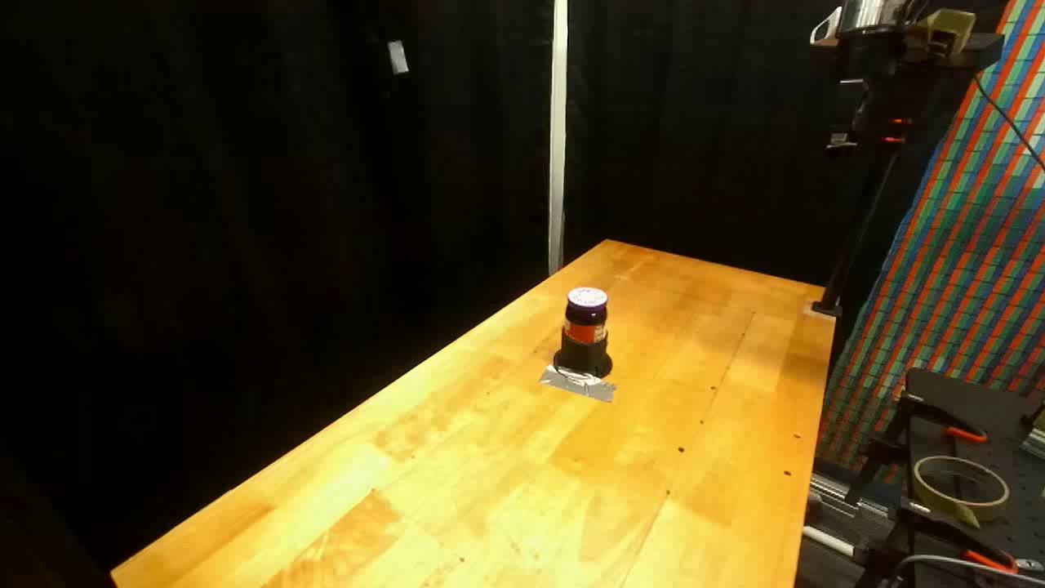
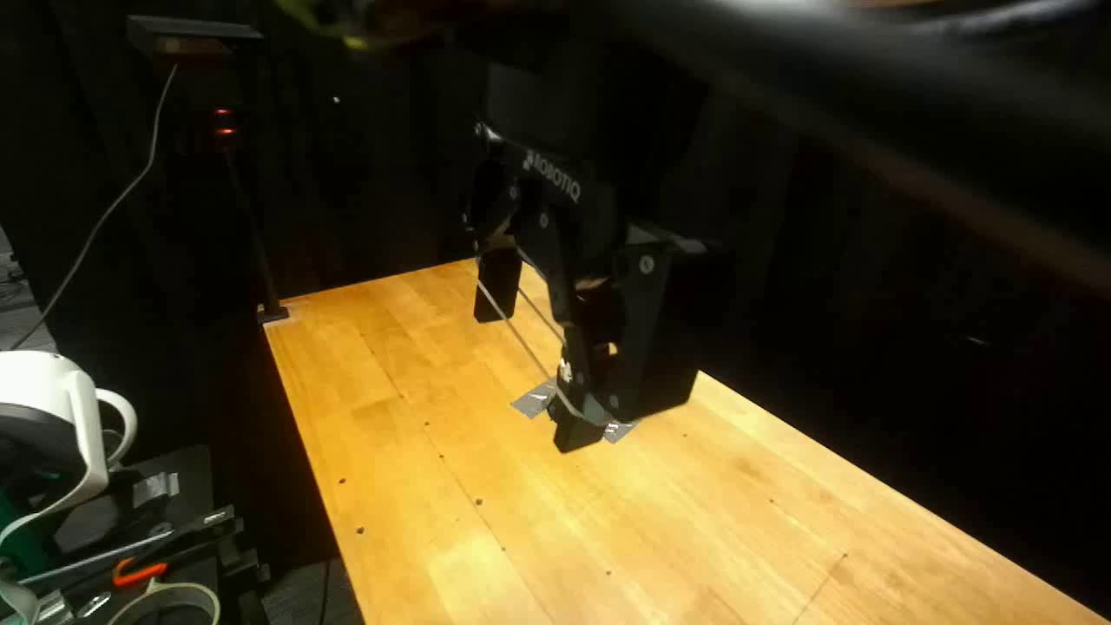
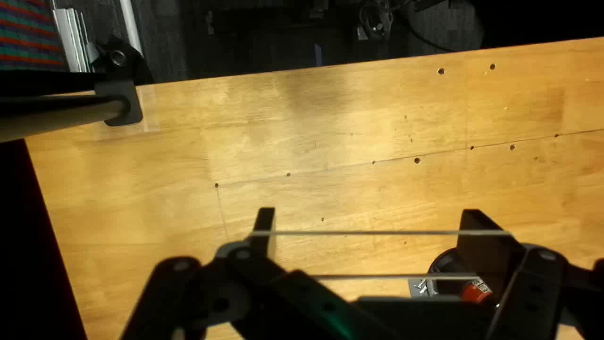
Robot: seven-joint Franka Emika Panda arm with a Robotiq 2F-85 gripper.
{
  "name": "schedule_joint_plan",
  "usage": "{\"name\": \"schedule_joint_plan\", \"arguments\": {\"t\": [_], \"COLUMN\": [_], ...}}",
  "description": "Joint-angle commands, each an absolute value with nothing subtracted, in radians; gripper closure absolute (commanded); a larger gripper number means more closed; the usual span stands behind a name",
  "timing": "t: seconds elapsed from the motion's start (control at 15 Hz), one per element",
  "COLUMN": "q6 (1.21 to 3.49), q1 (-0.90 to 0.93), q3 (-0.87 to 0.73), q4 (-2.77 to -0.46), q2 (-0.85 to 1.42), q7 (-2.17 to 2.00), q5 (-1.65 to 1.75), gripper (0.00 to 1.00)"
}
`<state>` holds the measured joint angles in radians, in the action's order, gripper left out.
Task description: Put the rubber band on the jar.
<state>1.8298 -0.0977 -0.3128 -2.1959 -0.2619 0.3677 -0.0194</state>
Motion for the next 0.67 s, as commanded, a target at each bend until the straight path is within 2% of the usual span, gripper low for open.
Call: {"name": "schedule_joint_plan", "arguments": {"t": [0.0, 0.27, 0.6], "q6": [1.828, 1.828, 1.895], "q1": [-0.123, -0.123, -0.072], "q3": [-0.290, -0.290, -0.217], "q4": [-2.191, -2.190, -2.101], "q2": [-0.259, -0.261, -0.128], "q7": [0.373, 0.373, 0.416], "q5": [-0.026, -0.026, -0.023], "gripper": [0.00, 0.00, 0.00]}}
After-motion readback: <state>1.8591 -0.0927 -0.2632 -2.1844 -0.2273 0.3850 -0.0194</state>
